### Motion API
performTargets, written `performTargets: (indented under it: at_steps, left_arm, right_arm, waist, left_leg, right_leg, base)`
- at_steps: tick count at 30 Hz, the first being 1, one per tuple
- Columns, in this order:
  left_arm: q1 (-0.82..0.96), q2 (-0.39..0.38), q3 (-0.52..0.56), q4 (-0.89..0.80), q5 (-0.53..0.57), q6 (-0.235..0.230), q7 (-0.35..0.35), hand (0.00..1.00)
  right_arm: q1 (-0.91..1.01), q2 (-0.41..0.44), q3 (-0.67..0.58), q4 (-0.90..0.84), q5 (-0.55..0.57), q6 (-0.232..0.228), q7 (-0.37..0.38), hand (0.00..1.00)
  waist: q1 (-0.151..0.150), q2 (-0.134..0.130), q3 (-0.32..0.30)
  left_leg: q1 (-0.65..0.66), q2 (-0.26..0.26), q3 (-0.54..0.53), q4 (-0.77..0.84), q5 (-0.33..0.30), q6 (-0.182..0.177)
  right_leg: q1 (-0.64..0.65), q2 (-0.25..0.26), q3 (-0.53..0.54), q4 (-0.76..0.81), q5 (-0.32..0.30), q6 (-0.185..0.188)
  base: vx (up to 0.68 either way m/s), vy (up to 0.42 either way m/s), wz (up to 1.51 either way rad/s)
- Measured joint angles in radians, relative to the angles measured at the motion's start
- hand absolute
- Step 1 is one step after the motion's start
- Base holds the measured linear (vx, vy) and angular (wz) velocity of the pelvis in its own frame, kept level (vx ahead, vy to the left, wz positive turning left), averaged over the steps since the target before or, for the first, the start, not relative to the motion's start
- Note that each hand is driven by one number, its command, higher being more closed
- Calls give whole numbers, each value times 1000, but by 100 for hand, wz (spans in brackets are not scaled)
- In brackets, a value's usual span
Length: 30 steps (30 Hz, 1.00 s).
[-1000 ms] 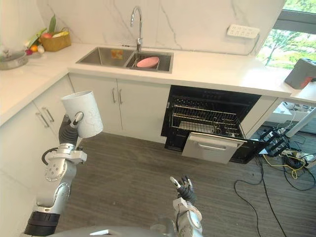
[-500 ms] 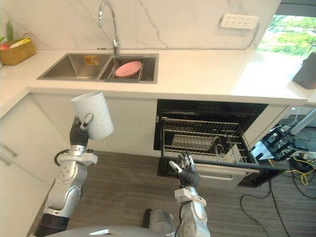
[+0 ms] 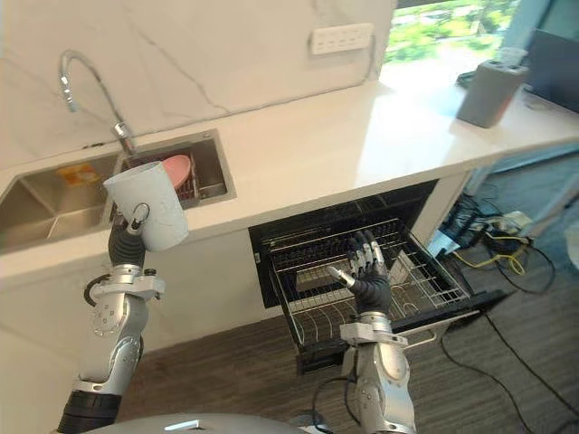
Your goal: Walk over to the sink, pick up the cup, carry it to the dishwasher, place the cup inside the dishwasher, then close the dishwasher door
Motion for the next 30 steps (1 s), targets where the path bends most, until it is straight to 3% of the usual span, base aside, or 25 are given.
performTargets:
  at_steps: [1,4,8,10,13,14,19,24,28,30]
  left_arm:
    - [-10,13,-1,0,1,-6,-4,100]
    - [-24,28,-11,0,6,-5,0,100]
    - [-29,25,-24,0,7,-3,-14,100]
    - [-31,22,-24,-1,18,-3,-35,100]
    - [-31,19,-28,-6,53,-6,-48,100]
    - [-31,16,-31,-9,69,-14,-46,100]
    - [-32,-18,-61,-10,80,-93,7,100]
    - [-53,-26,-122,33,120,-168,98,100]
    - [-114,-32,-135,152,128,-175,153,100]
    - [-114,-32,-142,172,128,-180,165,100]
  right_arm:
    - [6,23,-2,-10,2,-1,2,0]
    - [8,74,-1,-50,18,10,16,0]
    - [-10,78,2,-81,20,13,16,0]
    - [-36,84,9,-81,21,19,17,0]
    - [-44,95,33,-81,44,34,24,0]
    - [-44,98,48,-81,46,35,29,0]
    - [-47,94,101,-88,59,52,49,0]
    - [-67,89,143,-122,88,76,49,0]
    - [-87,76,149,-123,99,79,42,0]
    - [-89,74,157,-124,99,82,42,0]
  waist:
    - [-9,-35,-4]
    - [-10,-73,-10]
    - [-9,-59,-15]
    - [6,-46,-16]
    - [12,-48,-16]
    - [8,-48,-15]
    - [9,-44,-14]
    - [14,-42,-13]
    - [14,-50,-7]
    - [14,-48,1]
  left_leg:
    - [19,-37,7,-57,5,8]
    - [18,-85,30,-107,20,33]
    - [19,-99,79,-124,15,57]
    - [20,-73,163,-122,0,60]
    - [39,-53,255,-119,-13,55]
    - [42,-47,275,-104,-23,50]
    - [50,-16,280,-78,-46,30]
    - [53,-13,281,-80,-41,26]
    - [71,-16,278,-83,-38,30]
    - [53,13,297,5,-95,40]
  right_leg:
    - [-19,-34,3,10,-12,19]
    - [-43,-78,6,-14,0,47]
    - [-53,-92,-22,-79,62,69]
    - [-98,-97,-152,-111,139,58]
    - [-102,-129,-331,-150,189,23]
    - [-94,-114,-322,-176,225,43]
    - [-18,-54,-300,-359,325,30]
    - [-11,-47,-298,-373,336,26]
    - [13,-50,-300,-373,337,27]
    - [25,-47,-295,-370,321,25]
  base:
    - [130,307,2]
    - [31,191,-7]
    - [11,88,-34]
    - [-29,55,-111]
    - [-12,46,-104]
    - [33,9,-80]
    - [-20,-64,-30]
    - [-23,-15,-1]
    - [-6,7,3]
    - [-13,4,-14]
